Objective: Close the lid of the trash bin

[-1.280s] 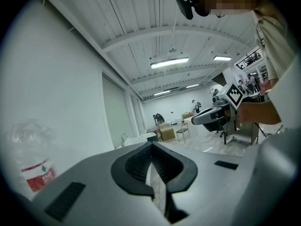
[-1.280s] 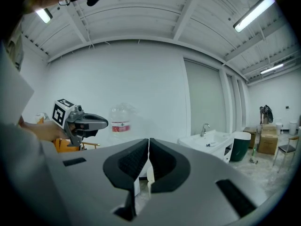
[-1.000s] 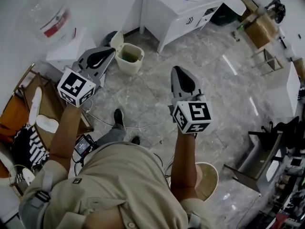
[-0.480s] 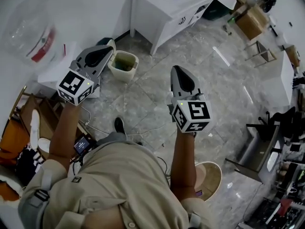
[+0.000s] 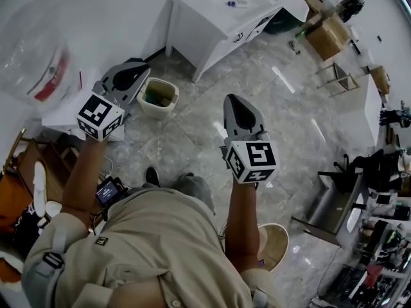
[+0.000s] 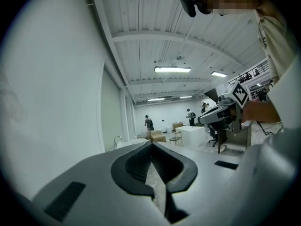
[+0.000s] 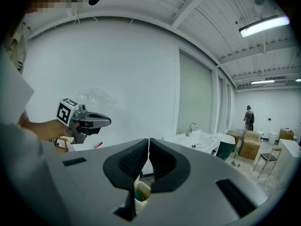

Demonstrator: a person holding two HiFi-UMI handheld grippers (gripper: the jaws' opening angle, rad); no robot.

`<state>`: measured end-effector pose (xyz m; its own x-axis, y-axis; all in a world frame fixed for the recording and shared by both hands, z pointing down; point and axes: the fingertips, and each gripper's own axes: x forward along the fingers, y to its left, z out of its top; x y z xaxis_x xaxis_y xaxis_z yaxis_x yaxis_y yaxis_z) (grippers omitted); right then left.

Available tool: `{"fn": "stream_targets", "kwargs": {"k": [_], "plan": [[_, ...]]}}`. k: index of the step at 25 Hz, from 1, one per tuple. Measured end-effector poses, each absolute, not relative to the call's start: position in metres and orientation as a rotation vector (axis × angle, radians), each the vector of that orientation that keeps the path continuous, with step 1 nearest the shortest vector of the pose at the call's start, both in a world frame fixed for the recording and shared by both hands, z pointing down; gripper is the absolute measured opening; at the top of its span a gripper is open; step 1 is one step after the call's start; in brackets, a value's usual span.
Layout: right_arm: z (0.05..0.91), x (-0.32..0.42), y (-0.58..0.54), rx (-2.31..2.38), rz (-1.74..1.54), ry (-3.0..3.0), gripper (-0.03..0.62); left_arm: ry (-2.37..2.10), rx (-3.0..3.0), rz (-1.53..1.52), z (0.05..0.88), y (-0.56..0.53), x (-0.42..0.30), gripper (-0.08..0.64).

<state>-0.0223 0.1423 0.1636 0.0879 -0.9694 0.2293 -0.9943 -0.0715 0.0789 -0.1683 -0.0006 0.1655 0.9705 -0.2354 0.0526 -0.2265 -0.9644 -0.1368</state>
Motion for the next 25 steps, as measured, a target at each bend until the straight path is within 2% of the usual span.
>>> {"fn": "stream_targets", "kwargs": {"k": [12, 25], "plan": [[0.179, 0.008, 0.028, 1.964, 0.197, -2.195, 0.025, 0.637, -2.961, -0.213, 0.182, -0.078, -0.169, 0.014], [0.195, 0.061, -0.08, 1.698, 0.23, -2.41, 0.025, 0.972, -2.895, -0.323, 0.197, -0.14, -0.137, 0.015]]}}
